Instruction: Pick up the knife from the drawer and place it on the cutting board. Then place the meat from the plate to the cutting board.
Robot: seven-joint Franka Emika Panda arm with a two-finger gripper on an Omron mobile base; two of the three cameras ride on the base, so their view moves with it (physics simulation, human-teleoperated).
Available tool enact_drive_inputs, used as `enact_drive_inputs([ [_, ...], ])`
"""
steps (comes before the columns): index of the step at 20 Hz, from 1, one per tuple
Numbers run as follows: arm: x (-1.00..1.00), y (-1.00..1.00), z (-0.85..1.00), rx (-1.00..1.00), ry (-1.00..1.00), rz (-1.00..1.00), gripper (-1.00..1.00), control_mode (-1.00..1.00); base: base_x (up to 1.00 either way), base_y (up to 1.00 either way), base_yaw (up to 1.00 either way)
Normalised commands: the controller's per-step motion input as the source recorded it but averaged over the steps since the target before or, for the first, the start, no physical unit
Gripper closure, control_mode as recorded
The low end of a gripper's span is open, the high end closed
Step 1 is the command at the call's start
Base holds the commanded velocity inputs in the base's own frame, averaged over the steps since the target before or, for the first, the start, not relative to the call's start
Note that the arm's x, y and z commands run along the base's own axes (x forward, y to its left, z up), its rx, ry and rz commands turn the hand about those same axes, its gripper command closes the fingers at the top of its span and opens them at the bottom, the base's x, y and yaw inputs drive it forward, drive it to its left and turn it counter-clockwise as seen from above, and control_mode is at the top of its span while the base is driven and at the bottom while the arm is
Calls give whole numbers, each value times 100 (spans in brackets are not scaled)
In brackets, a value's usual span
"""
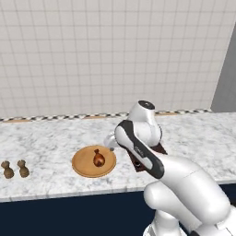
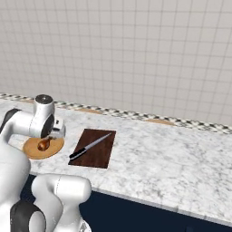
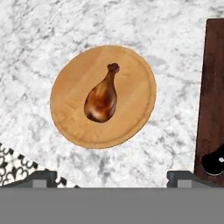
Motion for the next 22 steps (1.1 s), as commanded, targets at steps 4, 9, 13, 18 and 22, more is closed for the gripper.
enact_drive_inputs([
  [4,10,40,7,1,49,-18,-100,-100,0,0,0],
  [9,29,13,-17,0,26,-2,-100,-100,0,0,0],
  [13,37,13,-23,-6,9,0,-100,-100,0,0,0],
  [18,42,21,-41,-7,13,0,-100,-100,0,0,0],
  [22,41,27,-37,-3,13,0,-100,-100,0,0,0],
])
